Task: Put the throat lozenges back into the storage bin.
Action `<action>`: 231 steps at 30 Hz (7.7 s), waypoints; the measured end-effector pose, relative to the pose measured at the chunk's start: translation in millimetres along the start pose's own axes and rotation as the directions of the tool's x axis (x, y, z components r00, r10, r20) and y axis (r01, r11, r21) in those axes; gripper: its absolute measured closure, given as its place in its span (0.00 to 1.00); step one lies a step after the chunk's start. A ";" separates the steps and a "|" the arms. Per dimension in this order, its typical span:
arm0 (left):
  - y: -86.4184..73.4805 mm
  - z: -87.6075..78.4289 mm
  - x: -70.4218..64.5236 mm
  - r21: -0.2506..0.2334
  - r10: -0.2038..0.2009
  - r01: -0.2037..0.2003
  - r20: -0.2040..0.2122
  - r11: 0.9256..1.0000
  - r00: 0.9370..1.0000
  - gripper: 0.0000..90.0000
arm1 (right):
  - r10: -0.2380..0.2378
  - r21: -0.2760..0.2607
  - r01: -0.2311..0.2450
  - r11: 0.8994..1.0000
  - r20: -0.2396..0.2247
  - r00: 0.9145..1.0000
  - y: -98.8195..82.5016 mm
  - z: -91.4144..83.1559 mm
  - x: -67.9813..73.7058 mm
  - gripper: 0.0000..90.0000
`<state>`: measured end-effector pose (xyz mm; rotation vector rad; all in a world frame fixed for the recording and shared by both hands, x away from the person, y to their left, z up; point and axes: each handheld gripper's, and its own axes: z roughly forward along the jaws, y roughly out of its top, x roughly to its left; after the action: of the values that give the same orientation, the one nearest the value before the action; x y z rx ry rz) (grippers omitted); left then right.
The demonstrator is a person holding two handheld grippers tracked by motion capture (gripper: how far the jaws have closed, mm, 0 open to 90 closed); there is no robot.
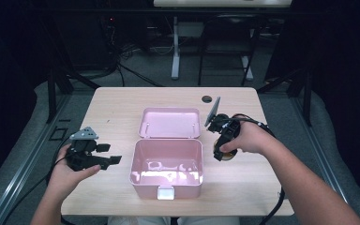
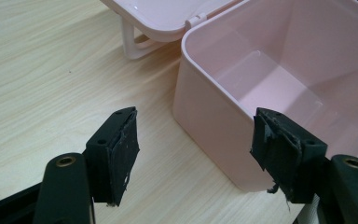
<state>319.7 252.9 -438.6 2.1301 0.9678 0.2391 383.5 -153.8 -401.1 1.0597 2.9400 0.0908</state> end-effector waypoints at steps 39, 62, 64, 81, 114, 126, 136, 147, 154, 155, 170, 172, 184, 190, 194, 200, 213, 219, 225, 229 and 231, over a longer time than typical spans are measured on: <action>-0.8 -1.7 3.0 -0.001 -0.001 0.001 0.002 1.000 1.000 0.35 | -0.200 -0.032 0.200 0.979 -0.005 0.980 55.0 -5.4 54.5 0.22; -1.3 -2.8 4.5 -0.001 -0.005 0.005 0.003 1.000 1.000 0.35 | -0.358 -0.025 0.357 0.934 -0.014 0.934 67.5 19.2 75.6 0.22; -1.2 -2.5 4.5 0.005 -0.004 0.004 0.004 1.000 1.000 0.35 | -0.374 -0.020 0.373 0.927 -0.019 0.927 67.4 23.1 76.0 0.22; -1.3 -1.9 4.9 0.007 -0.005 0.005 0.005 1.000 1.000 0.35 | -0.486 -0.040 0.485 0.873 -0.019 0.874 64.9 43.7 78.9 0.22; -2.2 1.7 5.8 0.014 -0.007 0.007 0.004 1.000 1.000 0.35 | -0.509 -0.003 0.509 0.861 -0.026 0.860 65.9 82.9 78.5 0.22; -2.8 1.0 7.1 0.016 -0.010 0.010 0.003 1.000 1.000 0.35 | -0.513 -0.015 0.513 0.858 -0.038 0.857 67.4 92.9 79.5 0.22; -3.0 2.2 7.1 0.017 -0.009 0.009 0.004 1.000 1.000 0.35 | -0.539 -0.006 0.539 0.842 -0.042 0.841 66.2 99.5 81.1 0.22; -3.2 2.1 7.3 0.017 -0.011 0.011 0.003 1.000 1.000 0.35 | -0.574 -0.004 0.575 0.818 -0.044 0.817 64.6 104.3 81.6 0.22; -3.1 2.5 7.5 0.022 -0.009 0.009 0.001 1.000 1.000 0.35 | -0.587 -0.004 0.587 0.809 -0.046 0.808 63.9 106.0 81.2 0.22; -3.1 2.5 7.5 0.022 -0.009 0.009 0.001 1.000 1.000 0.35 | -0.588 -0.004 0.589 0.808 -0.046 0.807 63.9 106.4 81.1 0.22; -3.3 2.6 7.7 0.023 -0.009 0.009 0.000 1.000 1.000 0.35 | -0.588 -0.002 0.589 0.808 -0.059 0.806 63.6 113.9 81.3 0.22; -3.2 2.4 7.6 0.023 -0.008 0.008 0.000 1.000 1.000 0.35 | -0.590 0.002 0.591 0.806 -0.060 0.805 63.7 114.2 81.5 0.22; -3.4 2.4 7.9 0.022 -0.011 0.011 -0.001 1.000 1.000 0.35 | -0.588 -0.009 0.589 0.808 -0.070 0.806 63.2 118.7 81.0 0.22; -3.5 2.7 7.8 0.023 -0.011 0.011 -0.001 1.000 1.000 0.35 | -0.590 -0.008 0.591 0.806 -0.070 0.804 63.3 120.2 80.8 0.22; -3.6 2.8 7.9 0.025 -0.012 0.012 -0.001 1.000 1.000 0.35 | -0.589 -0.008 0.590 0.807 -0.069 0.805 63.4 120.4 80.6 0.22; -3.6 2.8 7.9 0.025 -0.012 0.012 -0.001 1.000 1.000 0.35 | -0.586 -0.006 0.587 0.810 -0.069 0.808 63.9 120.5 80.2 0.22; -3.9 2.9 8.1 0.023 -0.012 0.012 -0.002 1.000 1.000 0.35 | -0.562 0.001 0.563 0.826 -0.065 0.825 65.8 120.8 79.6 0.20; -3.9 3.0 8.4 0.024 -0.012 0.013 -0.002 1.000 1.000 0.35 | -0.558 -0.003 0.559 0.829 -0.065 0.827 65.8 117.9 79.1 0.20; -3.7 2.7 7.8 0.024 -0.013 0.013 0.000 1.000 1.000 0.35 | -0.558 -0.017 0.558 0.830 -0.057 0.828 65.1 112.0 79.3 0.21; -3.6 2.5 7.7 0.024 -0.012 0.012 0.002 1.000 1.000 0.35 | -0.557 -0.027 0.556 0.831 -0.047 0.829 64.0 103.1 79.5 0.22; -3.5 2.7 7.2 0.023 -0.011 0.011 0.002 1.000 1.000 0.35 | -0.555 -0.030 0.554 0.832 -0.041 0.831 63.5 98.2 80.2 0.22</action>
<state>323.9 257.9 -443.9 2.1449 0.9849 0.2222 365.4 -49.0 -494.9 0.1612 3.1429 0.1317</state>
